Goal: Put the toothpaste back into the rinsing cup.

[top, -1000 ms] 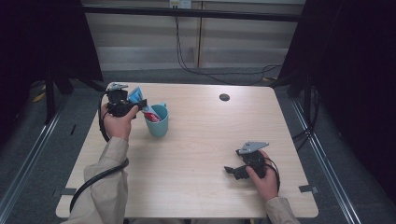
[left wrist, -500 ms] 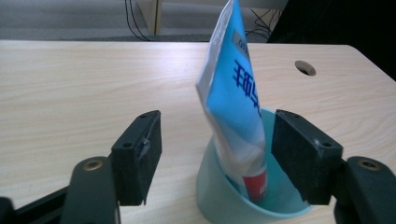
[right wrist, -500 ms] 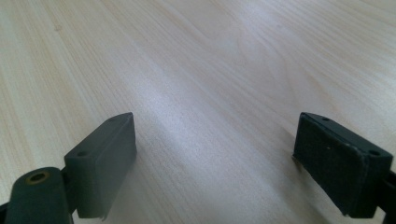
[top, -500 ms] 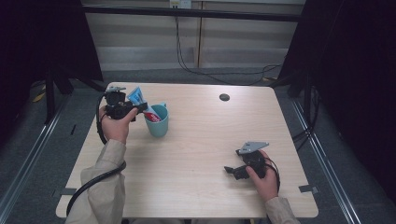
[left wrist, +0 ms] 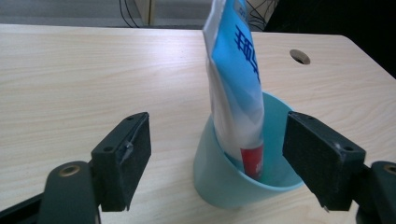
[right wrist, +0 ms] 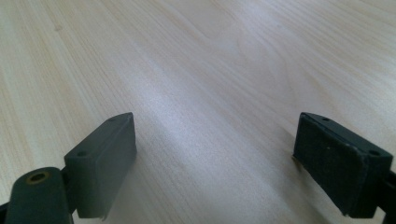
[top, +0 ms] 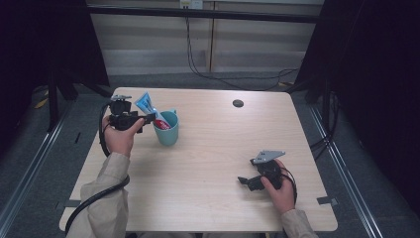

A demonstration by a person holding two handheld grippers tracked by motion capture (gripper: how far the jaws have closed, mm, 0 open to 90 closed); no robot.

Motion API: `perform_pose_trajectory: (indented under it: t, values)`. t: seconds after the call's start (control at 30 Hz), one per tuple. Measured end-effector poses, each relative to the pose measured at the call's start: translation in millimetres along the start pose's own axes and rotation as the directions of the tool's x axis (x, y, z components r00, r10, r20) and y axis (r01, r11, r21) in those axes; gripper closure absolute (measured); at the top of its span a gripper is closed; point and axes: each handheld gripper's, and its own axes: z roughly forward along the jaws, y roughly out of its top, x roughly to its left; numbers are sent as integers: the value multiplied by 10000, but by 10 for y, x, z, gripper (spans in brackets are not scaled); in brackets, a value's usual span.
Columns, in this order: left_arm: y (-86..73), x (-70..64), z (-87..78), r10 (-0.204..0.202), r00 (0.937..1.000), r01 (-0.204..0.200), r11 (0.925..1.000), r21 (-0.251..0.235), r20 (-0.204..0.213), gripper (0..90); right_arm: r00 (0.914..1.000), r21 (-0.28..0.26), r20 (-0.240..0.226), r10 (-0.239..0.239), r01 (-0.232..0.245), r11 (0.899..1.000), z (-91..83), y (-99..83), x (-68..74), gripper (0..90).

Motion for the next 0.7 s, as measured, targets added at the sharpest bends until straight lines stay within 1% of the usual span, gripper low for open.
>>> perform_pose_trajectory:
  t: [0.03,0.13,0.2,0.33,0.43,0.47,0.5,0.57,0.6,0.63,0.67,0.7]
  values:
    - [-19,4,-4,-46,10000,46,10000,39,84,223,10000,1,-2,-5,5,10000,0,0,0,125]
    - [-44,4,-20,-56,9999,55,10000,44,135,227,10000,-6,0,20,-20,10000,0,1,0,125]
    - [-70,2,-29,36,9998,-38,9999,133,178,229,10000,-1,1,30,-30,10000,0,1,1,125]
    - [-105,-11,-46,92,9997,-95,9998,170,214,232,10000,8,-5,9,-9,10000,-1,0,1,125]
    - [-159,-33,-74,273,9993,-279,9994,227,271,227,10000,10,-14,10,-10,10000,-1,1,1,125]
    - [-159,-33,-74,273,9993,-279,9994,227,271,227,10000,10,-14,10,-10,10000,-1,1,1,125]
    - [-187,-38,-81,262,9992,-269,9994,222,287,227,10000,13,-10,14,-14,10000,-1,0,1,125]
    - [-244,-45,-97,382,9987,-390,9989,249,329,227,10000,13,-10,17,-17,10000,-1,0,2,125]
    - [-274,-52,-101,363,9987,-370,9991,213,357,226,10000,17,-9,18,-18,10000,-1,0,2,124]
    - [-318,-58,-108,325,9984,-336,9992,225,473,226,10000,2,-11,10,-10,10000,0,0,1,124]
    - [-318,-58,-108,325,9984,-336,9992,225,473,226,10000,2,-11,10,-10,10000,0,0,1,124]
    - [-379,-71,-114,433,9976,-448,9986,269,537,226,10000,16,-10,17,-17,10000,-1,0,2,125]
